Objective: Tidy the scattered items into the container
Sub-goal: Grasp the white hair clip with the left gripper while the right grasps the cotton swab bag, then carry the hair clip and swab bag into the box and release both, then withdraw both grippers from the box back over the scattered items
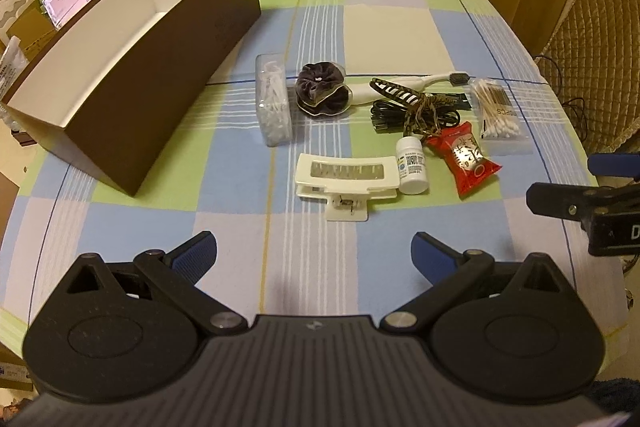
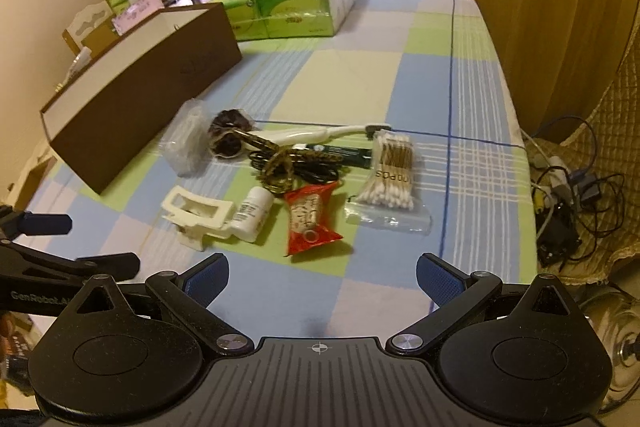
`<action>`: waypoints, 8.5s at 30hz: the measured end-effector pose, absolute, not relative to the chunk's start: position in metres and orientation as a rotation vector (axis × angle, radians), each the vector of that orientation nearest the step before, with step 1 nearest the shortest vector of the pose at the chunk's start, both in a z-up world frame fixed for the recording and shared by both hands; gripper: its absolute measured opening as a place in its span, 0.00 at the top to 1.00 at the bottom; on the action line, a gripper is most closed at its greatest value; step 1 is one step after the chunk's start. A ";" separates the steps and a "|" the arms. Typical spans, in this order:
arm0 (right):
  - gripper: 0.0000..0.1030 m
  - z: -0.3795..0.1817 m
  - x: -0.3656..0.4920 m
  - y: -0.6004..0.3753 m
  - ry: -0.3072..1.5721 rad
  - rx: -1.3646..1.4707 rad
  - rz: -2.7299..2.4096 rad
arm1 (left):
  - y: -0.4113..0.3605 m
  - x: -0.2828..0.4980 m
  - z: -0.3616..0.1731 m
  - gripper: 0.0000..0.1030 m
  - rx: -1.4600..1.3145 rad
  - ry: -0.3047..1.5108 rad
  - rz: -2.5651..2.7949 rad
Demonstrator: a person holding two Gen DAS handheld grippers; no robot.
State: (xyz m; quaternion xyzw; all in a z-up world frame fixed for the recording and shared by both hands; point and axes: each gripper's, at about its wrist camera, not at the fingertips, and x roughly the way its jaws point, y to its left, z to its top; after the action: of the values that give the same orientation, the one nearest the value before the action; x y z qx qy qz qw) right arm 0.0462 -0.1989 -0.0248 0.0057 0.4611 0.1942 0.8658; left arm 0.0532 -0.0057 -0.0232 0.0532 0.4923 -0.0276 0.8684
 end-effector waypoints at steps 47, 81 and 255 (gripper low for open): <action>0.06 -0.073 0.120 -0.211 1.001 0.028 0.292 | 0.008 0.136 -0.086 0.18 0.105 1.054 -0.142; 0.67 -0.089 0.132 -0.210 1.002 -0.109 0.276 | 0.024 0.141 -0.093 0.18 0.125 1.060 -0.117; 0.10 0.008 0.046 -0.025 0.887 -0.289 0.774 | 0.150 0.063 0.036 0.03 0.399 0.931 -0.390</action>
State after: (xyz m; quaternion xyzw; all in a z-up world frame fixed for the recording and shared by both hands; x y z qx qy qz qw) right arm 0.0462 -0.0254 0.0077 -0.1358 0.4170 0.3636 0.8219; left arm 0.0630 0.1504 0.0356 0.1897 0.4429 -0.1855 0.8564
